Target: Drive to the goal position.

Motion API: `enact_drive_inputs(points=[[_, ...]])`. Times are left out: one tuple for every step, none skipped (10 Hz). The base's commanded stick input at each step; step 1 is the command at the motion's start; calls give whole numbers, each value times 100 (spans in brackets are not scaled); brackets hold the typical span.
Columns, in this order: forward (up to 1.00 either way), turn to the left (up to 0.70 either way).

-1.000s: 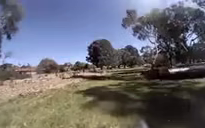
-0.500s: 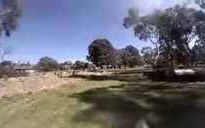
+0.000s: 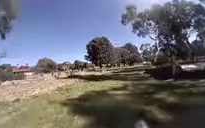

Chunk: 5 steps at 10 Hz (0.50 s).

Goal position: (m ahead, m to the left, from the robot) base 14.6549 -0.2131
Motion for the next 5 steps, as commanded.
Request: enact_drive_inputs(points=[[100, 0], [100, 0], [100, -23], [100, -9], [100, 0]])
